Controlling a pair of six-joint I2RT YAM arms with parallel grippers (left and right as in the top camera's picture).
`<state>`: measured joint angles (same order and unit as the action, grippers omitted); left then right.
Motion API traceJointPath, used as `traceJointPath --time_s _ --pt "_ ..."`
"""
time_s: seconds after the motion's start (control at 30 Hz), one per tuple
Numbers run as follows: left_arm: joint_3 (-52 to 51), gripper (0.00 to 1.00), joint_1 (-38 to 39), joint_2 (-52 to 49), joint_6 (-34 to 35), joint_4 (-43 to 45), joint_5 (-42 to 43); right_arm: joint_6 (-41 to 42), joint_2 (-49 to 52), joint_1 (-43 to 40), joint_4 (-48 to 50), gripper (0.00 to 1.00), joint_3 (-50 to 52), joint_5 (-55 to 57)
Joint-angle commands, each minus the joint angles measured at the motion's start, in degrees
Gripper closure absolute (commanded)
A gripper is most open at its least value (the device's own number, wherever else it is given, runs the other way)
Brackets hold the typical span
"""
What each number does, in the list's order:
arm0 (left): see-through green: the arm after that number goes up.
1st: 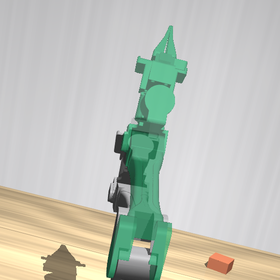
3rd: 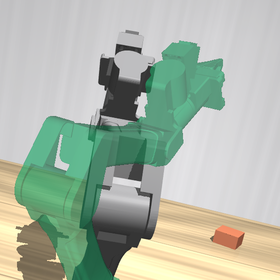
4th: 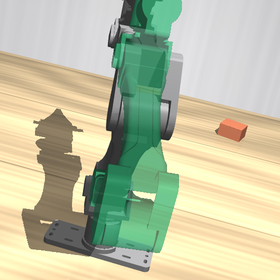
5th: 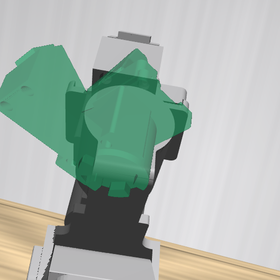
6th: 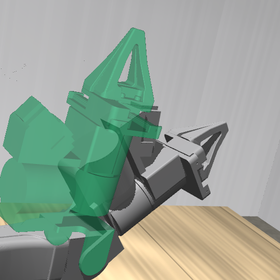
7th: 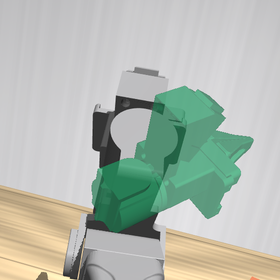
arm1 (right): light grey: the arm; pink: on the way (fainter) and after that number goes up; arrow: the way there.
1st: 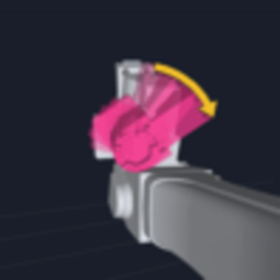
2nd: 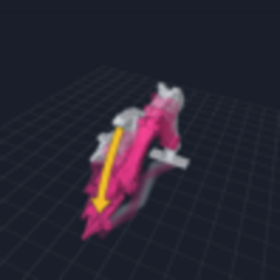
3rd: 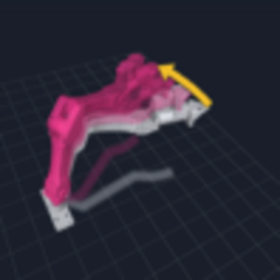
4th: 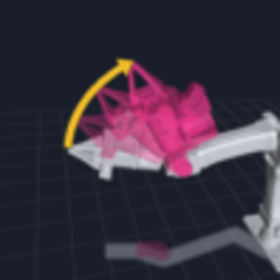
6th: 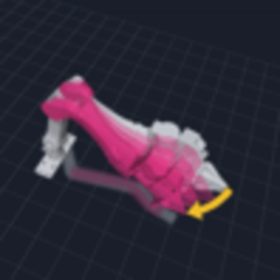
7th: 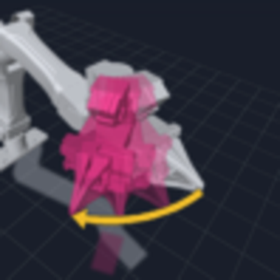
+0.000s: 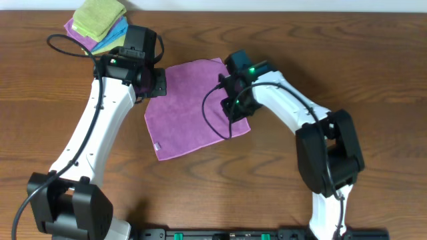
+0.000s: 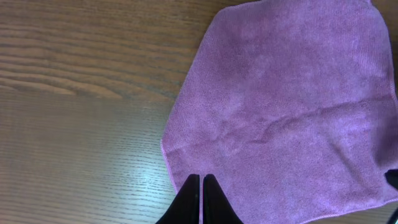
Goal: Fold the cloth
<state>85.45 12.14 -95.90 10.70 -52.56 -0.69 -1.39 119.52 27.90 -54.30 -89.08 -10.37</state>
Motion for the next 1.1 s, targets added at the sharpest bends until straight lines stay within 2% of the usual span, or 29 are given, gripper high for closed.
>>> traceJointPath --time_s 0.0,0.2,0.47,0.6,0.83,1.07 --pt "0.4 0.94 -0.4 0.3 0.5 -0.4 -1.5 -2.5 0.9 0.3 0.5 0.98 1.2 2.7" --pt "0.0 0.94 -2.6 0.3 1.0 -0.5 -1.4 -2.6 0.9 -0.5 6.3 0.99 5.5 3.1" --pt "-0.2 0.94 -4.8 0.3 1.2 -0.5 -1.2 -1.7 0.9 -0.5 7.9 0.98 10.6 5.9" --pt "-0.2 0.94 -5.0 0.3 1.2 0.1 -1.2 0.8 0.9 -0.6 4.9 0.98 12.9 6.5" --pt "-0.2 0.94 -5.0 0.3 1.2 0.6 -1.2 13.5 0.9 -2.0 -9.8 0.99 13.2 13.1" --pt "-2.0 0.94 -5.0 0.3 1.8 3.5 -0.7 14.2 0.9 -2.3 -11.8 0.99 13.2 11.9"
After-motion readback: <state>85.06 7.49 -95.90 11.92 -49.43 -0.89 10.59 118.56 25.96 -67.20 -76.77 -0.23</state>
